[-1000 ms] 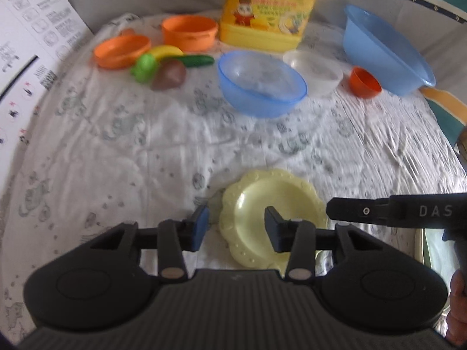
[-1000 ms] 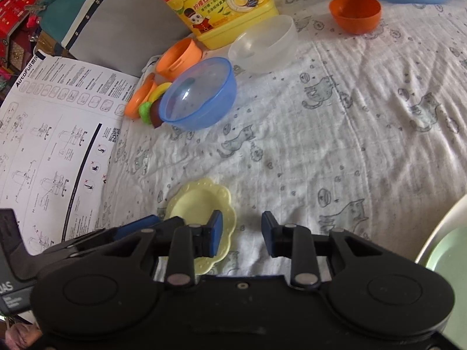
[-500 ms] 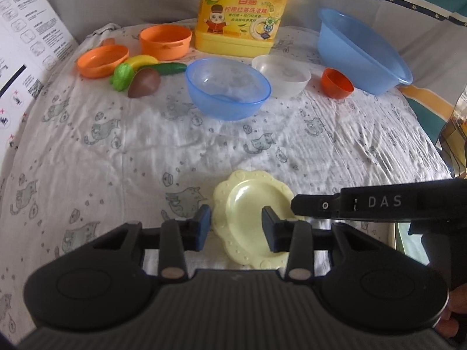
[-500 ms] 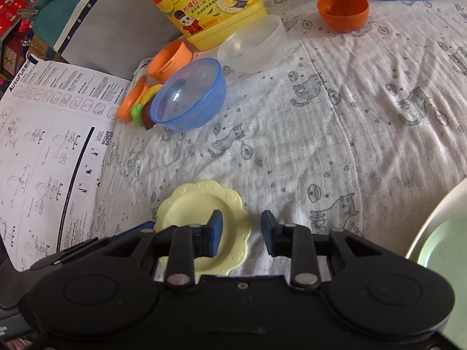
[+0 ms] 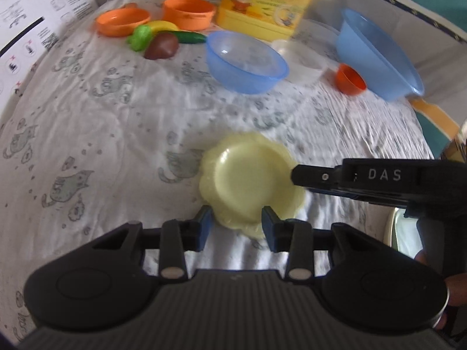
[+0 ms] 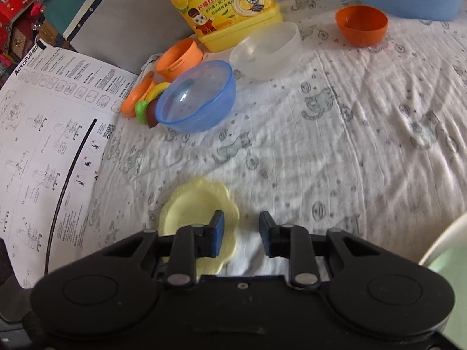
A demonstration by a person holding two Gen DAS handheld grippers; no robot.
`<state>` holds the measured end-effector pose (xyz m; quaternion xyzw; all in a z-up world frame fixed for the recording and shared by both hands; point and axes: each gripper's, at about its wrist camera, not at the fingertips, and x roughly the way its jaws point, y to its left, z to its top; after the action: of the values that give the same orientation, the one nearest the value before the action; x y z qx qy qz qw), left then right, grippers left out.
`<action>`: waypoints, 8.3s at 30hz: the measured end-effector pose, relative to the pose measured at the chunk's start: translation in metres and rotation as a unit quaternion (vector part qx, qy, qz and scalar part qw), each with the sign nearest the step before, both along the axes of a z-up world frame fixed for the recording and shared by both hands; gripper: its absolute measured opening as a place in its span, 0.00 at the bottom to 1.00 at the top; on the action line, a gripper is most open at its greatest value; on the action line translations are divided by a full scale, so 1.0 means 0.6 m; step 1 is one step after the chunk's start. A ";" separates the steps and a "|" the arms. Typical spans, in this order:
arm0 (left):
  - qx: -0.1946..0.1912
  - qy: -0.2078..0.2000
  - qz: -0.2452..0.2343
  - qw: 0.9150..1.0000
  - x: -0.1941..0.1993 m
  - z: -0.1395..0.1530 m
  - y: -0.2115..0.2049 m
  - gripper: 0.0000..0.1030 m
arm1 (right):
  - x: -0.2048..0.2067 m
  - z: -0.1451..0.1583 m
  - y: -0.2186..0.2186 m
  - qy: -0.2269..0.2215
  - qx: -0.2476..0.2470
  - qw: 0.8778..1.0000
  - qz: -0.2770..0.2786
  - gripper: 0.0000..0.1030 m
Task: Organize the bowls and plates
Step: 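Lift the yellow scalloped plate with the right tool toward the stacked dishes, then lower the yellow plate into the green tray and open the right tool, then move the right tool to the blue bowl and grasp its rim, then lift the blue bowl with the right tool and carry it across the sheet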
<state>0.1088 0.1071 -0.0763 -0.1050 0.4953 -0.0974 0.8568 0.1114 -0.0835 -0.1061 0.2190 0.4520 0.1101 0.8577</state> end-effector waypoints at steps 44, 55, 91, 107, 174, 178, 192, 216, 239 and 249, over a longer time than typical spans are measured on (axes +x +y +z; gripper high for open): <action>-0.018 0.005 0.030 0.999 -0.102 0.047 -0.012 0.23 | -0.140 0.060 -0.004 0.013 -0.004 1.000 0.005 0.21; -0.029 -0.007 -0.038 0.999 -0.088 0.088 -0.125 0.25 | -0.201 0.095 -0.122 -0.007 -0.001 0.998 -0.067 0.21; 0.037 0.022 -0.185 0.982 -0.088 0.047 -0.387 0.43 | -0.309 0.028 -0.323 0.024 0.006 0.983 -0.182 0.24; 0.033 -0.033 -0.128 0.991 -0.080 0.093 -0.333 0.92 | -0.321 0.067 -0.332 -0.031 -0.051 0.974 -0.218 0.95; 0.107 -0.070 0.048 0.991 0.250 0.035 0.018 0.80 | 0.175 0.045 -0.035 0.005 0.010 0.998 -0.055 0.48; 0.103 -0.062 0.036 0.992 0.256 0.022 0.016 0.60 | 0.188 0.036 -0.019 0.004 0.010 0.999 -0.043 0.35; 0.094 -0.058 0.006 0.994 0.255 0.015 -0.004 0.16 | 0.210 0.031 0.024 -0.001 0.001 1.000 -0.009 0.19; 0.097 -0.064 0.001 0.993 0.204 0.055 -0.020 0.14 | 0.168 0.061 0.025 -0.017 -0.022 1.000 -0.010 0.20; 0.074 -0.048 -0.030 0.996 -0.046 0.098 -0.055 0.15 | -0.096 0.083 -0.021 -0.006 -0.008 1.000 -0.013 0.20; 0.076 -0.041 -0.039 0.995 -0.116 0.089 -0.057 0.15 | -0.174 0.074 -0.019 -0.009 -0.016 1.000 -0.003 0.20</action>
<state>0.0392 0.0728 -0.0229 -0.0159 0.4694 -0.0970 0.8775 0.0067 -0.0950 -0.0618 0.2054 0.4450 0.1023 0.8656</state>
